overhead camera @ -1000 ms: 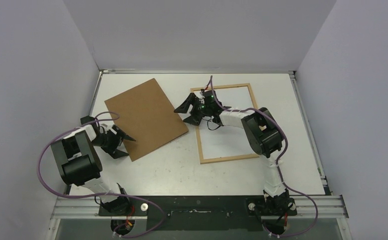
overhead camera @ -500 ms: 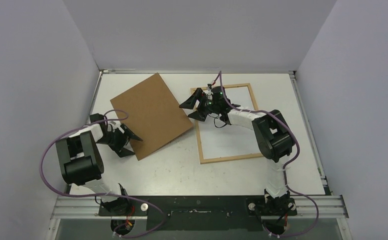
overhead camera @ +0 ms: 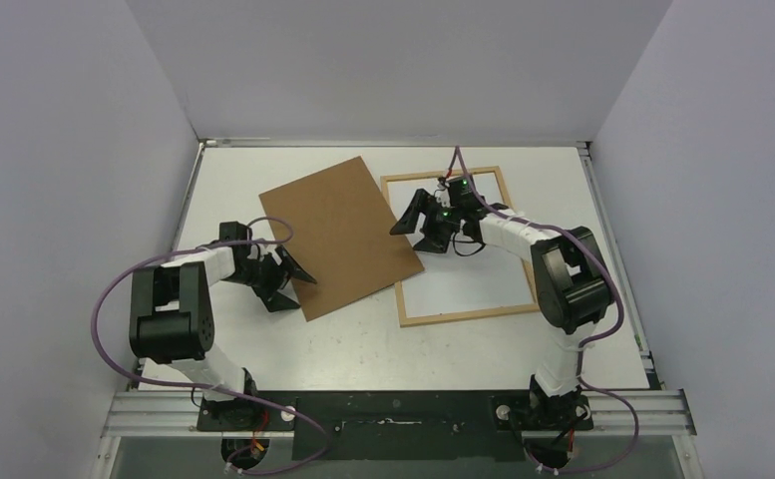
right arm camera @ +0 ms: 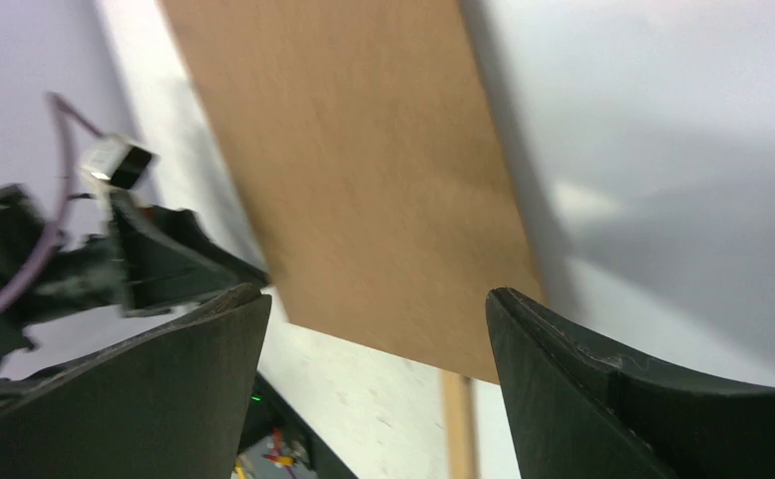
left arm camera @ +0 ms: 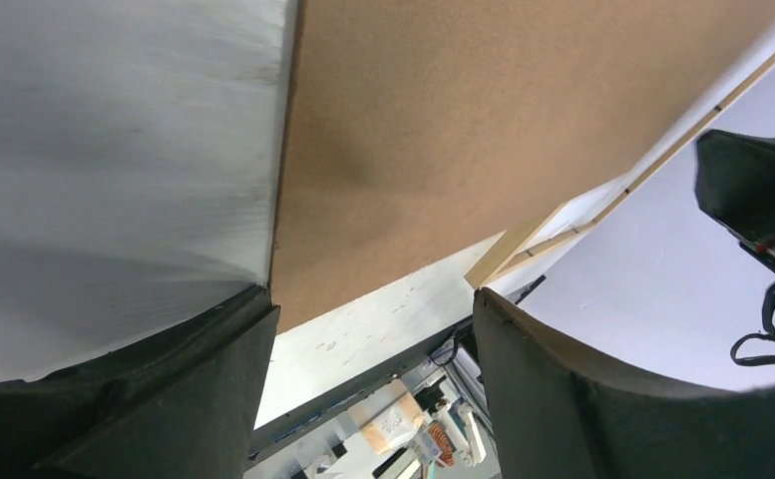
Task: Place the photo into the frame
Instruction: Move the photo frame item to the center of the board.
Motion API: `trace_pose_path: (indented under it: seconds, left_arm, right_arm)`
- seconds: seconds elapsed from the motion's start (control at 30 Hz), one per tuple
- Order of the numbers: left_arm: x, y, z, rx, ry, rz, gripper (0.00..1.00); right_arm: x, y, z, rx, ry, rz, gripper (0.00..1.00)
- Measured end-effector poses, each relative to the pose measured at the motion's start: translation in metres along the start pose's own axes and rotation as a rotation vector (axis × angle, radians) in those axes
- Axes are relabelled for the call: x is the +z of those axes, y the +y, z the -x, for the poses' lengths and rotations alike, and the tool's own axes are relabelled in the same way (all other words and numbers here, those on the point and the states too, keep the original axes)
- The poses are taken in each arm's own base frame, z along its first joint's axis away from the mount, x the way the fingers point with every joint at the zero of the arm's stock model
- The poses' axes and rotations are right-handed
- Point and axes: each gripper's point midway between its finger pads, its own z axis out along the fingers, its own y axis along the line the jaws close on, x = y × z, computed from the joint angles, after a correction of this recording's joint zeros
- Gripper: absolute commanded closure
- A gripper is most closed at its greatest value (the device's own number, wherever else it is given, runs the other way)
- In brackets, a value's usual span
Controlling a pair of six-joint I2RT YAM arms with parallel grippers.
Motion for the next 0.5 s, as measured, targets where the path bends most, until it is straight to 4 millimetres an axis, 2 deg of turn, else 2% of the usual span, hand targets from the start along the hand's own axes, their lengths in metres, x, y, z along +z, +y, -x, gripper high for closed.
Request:
trace_pose_path:
  seconds: [0.13,0.23,0.37,0.5]
  left_arm:
    - [0.007,-0.006,-0.009,0.03,0.032,-0.012,0.3]
    - [0.007,-0.006,-0.01,0.035,0.035,-0.009,0.3]
    - [0.007,-0.006,-0.01,0.04,0.035,-0.006,0.31]
    - [0.008,-0.005,-0.009,0.036,0.041,0.0,0.32]
  right_arm:
    - [-0.009,-0.036,-0.017,-0.033,0.058,-0.143,0.18]
    - [-0.018,-0.054,-0.026,-0.07,0.08,-0.217,0.18]
    - [-0.024,-0.066,-0.032,-0.112,0.099,-0.26,0.19]
    - [-0.026,-0.068,-0.032,-0.152,0.112,-0.251,0.21]
